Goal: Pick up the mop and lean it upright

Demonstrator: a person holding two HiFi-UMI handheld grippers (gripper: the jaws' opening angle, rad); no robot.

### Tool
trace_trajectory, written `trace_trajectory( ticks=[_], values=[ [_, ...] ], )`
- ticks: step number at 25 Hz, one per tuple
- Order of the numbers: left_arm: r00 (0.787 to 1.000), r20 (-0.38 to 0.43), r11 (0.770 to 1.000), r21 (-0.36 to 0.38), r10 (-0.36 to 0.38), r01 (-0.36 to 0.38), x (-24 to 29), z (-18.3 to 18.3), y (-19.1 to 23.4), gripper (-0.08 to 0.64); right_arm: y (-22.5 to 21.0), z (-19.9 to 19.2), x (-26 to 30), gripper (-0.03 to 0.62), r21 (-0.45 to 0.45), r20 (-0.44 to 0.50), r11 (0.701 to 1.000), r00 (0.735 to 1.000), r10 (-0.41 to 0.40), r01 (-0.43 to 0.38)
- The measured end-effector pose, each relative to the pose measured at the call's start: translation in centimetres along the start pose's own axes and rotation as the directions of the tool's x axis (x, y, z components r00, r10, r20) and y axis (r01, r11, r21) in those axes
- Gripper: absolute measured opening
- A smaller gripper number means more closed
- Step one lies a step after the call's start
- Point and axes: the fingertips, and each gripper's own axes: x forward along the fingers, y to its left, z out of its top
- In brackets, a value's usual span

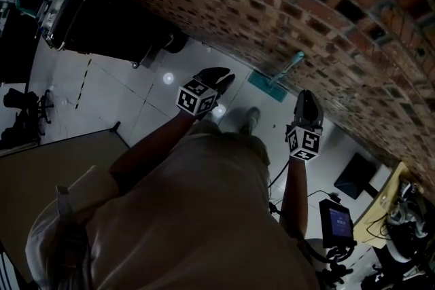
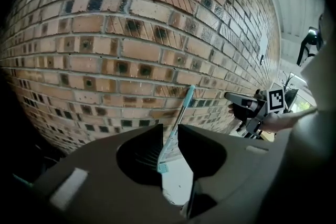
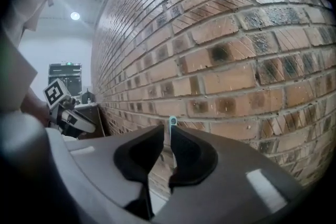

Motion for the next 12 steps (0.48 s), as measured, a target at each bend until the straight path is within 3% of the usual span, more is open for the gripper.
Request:
trace_trajectory(
  ticks=[7, 12],
  values=[
    [0.997, 0.036, 0.997, 0.038, -0.074, 0.073, -2.0, -0.4, 0.2, 0.110, 3.4, 0.7, -1.5, 0.048, 0.019, -0.002, 1.000, 1.000, -0.009, 0.009],
    [0.991, 0.072, 0.994, 0.006, -0.110, 0.110, -5.7, -2.0, 1.6, 0.110, 8.2, 1.7, -2.9, 0.048, -0.002, 0.002, 0.999, 0.999, -0.034, 0.034]
  ],
)
